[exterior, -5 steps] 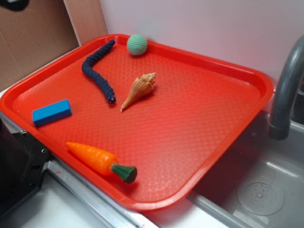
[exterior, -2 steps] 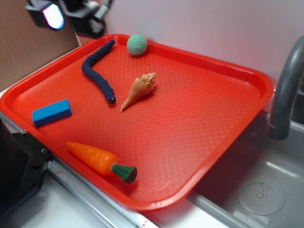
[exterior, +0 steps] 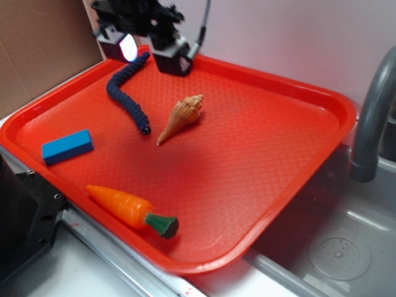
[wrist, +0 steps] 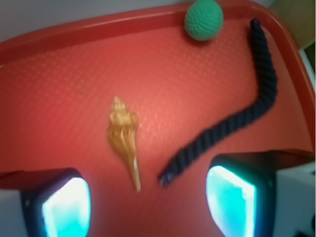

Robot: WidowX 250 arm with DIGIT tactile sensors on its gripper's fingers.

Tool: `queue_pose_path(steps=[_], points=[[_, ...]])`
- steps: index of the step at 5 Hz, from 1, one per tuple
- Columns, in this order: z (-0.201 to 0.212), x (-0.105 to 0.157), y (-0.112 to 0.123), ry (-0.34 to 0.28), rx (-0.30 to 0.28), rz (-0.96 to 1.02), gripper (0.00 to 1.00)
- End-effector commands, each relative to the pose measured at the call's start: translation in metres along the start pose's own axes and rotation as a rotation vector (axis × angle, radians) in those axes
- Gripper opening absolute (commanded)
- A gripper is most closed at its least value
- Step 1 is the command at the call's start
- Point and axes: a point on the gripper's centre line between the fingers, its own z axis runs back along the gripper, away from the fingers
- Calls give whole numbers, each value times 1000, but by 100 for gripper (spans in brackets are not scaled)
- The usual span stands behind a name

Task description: Grab the shell.

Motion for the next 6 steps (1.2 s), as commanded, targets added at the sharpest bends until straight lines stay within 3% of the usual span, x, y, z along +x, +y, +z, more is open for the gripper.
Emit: queue_pose_path(steps=[1, 2, 3, 4, 6], points=[[-43, 27, -7, -21, 2, -48, 100], [-55, 25, -13, -12, 1, -84, 100], [-63, 28, -10, -15, -5, -80, 34], [-59, 18, -10, -10, 2, -54, 0], [-49, 14, -9, 11, -18, -65, 0]])
